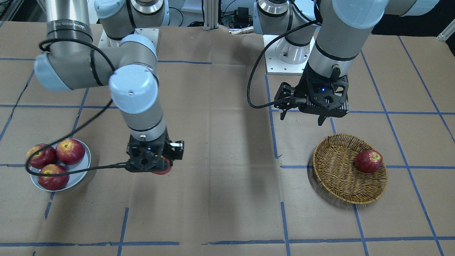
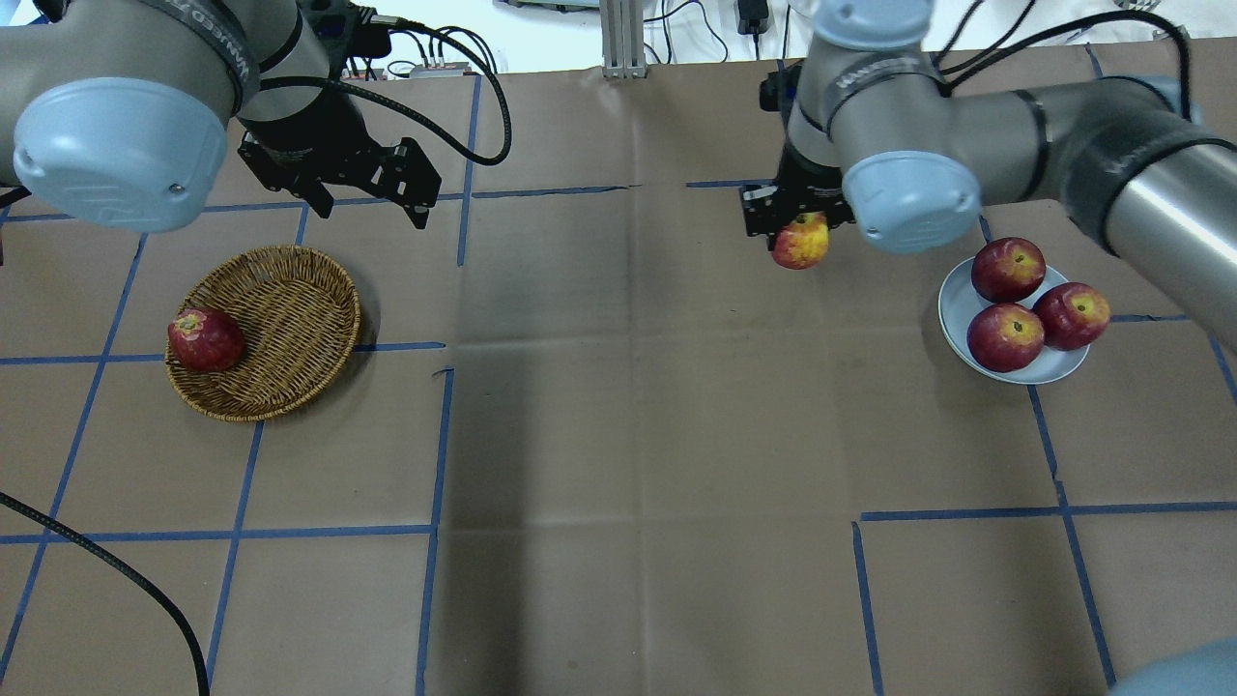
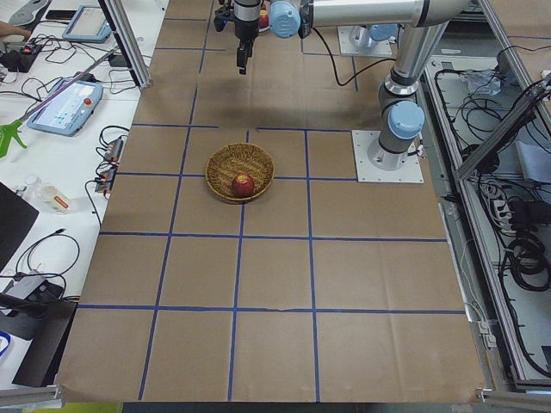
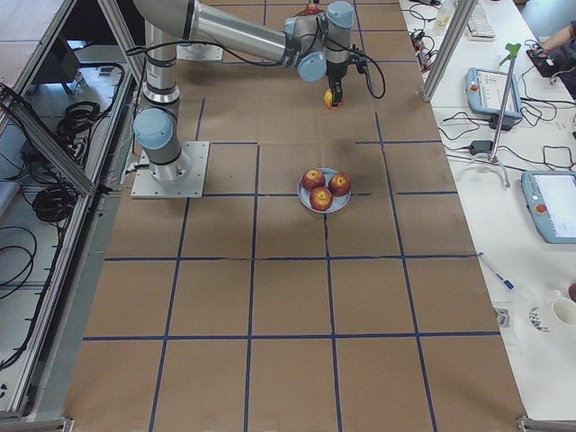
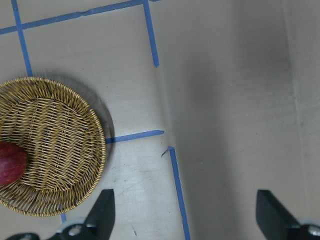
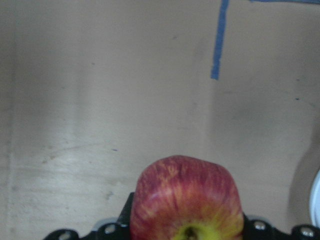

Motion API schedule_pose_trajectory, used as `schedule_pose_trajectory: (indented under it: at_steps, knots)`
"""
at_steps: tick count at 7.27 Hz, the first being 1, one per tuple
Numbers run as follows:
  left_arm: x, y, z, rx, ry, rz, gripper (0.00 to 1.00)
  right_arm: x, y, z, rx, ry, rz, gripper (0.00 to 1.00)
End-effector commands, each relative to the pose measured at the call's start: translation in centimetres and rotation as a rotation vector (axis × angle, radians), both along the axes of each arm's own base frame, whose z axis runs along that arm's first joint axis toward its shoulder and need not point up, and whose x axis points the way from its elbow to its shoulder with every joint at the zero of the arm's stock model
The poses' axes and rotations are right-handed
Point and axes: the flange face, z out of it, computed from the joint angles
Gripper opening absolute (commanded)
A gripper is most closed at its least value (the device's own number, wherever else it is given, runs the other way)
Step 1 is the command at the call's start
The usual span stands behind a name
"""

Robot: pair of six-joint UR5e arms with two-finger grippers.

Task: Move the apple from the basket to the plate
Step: 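Lift the apple with the right gripper and carry it over the plate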

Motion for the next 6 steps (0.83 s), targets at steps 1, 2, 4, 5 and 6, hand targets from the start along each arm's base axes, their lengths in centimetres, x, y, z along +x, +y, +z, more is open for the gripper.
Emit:
schedule_pose_trajectory:
  at_steps: [1,2,4,5,6]
  knots:
    - [0.0,-0.3,-0.7,0.016,-0.001,-0.002,0.99,-10.5,2.0,1.1,0.003,0.021,0.082,0.58]
    - [0.0,-0.3,-1.0,0.022,-0.006,-0.002,0.99,-15.0,2.7,0.8,0.013,0.026,0.110,0.58]
    - [0.0,-0.7,-1.8,0.039,-0.003,-0.001,0.99,-23.6,3.9,0.0,0.028,0.024,0.136,0.58]
    - [0.0,-0.7,-1.9,0.040,-0.003,-0.001,0.99,-26.4,4.1,-0.6,0.033,0.022,0.146,0.58]
    - [0.0,-0.7,-2.0,0.043,-0.002,-0.001,0.99,-27.2,4.3,-1.4,0.045,0.015,0.141,0.58]
